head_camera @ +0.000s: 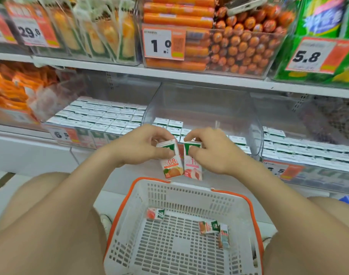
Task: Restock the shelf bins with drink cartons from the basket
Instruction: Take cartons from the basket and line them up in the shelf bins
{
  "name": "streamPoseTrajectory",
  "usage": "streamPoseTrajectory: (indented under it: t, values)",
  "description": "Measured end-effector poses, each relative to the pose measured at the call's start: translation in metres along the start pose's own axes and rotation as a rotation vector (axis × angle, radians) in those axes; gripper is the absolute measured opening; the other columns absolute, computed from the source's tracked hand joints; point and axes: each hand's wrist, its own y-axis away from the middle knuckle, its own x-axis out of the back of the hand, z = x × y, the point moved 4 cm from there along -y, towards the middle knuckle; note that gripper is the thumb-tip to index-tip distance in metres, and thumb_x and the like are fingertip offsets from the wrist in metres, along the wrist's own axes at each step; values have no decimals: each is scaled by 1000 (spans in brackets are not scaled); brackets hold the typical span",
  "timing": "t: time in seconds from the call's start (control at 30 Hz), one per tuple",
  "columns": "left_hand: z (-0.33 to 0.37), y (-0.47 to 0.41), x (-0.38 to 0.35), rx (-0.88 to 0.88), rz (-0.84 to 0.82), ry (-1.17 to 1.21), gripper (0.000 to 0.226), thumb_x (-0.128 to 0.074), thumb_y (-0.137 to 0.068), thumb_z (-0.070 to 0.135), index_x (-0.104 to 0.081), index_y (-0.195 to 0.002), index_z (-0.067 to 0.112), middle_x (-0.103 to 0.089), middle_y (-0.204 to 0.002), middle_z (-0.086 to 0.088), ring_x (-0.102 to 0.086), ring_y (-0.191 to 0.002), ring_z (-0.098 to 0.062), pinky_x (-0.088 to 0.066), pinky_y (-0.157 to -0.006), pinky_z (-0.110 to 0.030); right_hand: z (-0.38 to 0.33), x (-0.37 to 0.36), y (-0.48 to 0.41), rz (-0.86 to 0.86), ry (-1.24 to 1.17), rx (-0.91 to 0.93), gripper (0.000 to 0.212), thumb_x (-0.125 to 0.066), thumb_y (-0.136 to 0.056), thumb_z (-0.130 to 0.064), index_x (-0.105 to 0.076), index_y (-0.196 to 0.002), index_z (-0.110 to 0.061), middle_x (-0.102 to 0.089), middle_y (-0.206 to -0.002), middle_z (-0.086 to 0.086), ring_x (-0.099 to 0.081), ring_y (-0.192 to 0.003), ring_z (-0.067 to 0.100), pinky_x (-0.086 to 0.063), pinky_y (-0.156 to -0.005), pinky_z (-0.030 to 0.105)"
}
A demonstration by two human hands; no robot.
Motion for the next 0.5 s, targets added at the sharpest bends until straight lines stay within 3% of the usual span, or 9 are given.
streamPoseTrajectory:
  t: [0.07,0.17,0.3,0.4,0.5]
  values:
    - [9,-4,7,-71,86,16,20,-76,-96,14,-76,-114,23,-76,-108,0,-76,-92,-19,-61,-71,-32,2,15,-2,108,-14,-26,38,-49,-87,-32,-71,-117,-27,-76,-101,2,-64,-96,26,-51,-81,36]
    - [23,-20,19,-177,285,-62,23,-74,-98,17,-73,-119,26,-76,-109,8,-74,-99,-11,-61,-90,-40,13,41,-7,313,-22,-77,36,-52,-94,-21,-67,-126,-22,-75,-114,7,-64,-105,32,-52,-88,40]
    - [39,-53,22,-306,500,-253,28,-74,-94,19,-68,-119,31,-73,-110,17,-68,-104,-1,-57,-92,-30,33,61,-13,459,5,-114,44,-52,-100,-18,-54,-144,-18,-65,-128,14,-60,-114,35,-50,-92,43]
    - [42,-88,11,-332,520,-321,36,-76,-92,12,-65,-124,25,-71,-117,10,-66,-109,-11,-53,-95,-28,41,64,-19,456,47,-122,48,-53,-102,-16,-49,-149,-17,-60,-136,16,-54,-125,38,-46,-98,45]
    - [30,-125,-3,-279,399,-482,45,-75,-92,7,-60,-128,28,-68,-130,2,-63,-122,-20,-49,-101,-31,44,65,-23,452,57,-120,46,-53,-103,-18,-48,-149,-18,-60,-137,14,-53,-128,36,-45,-98,45]
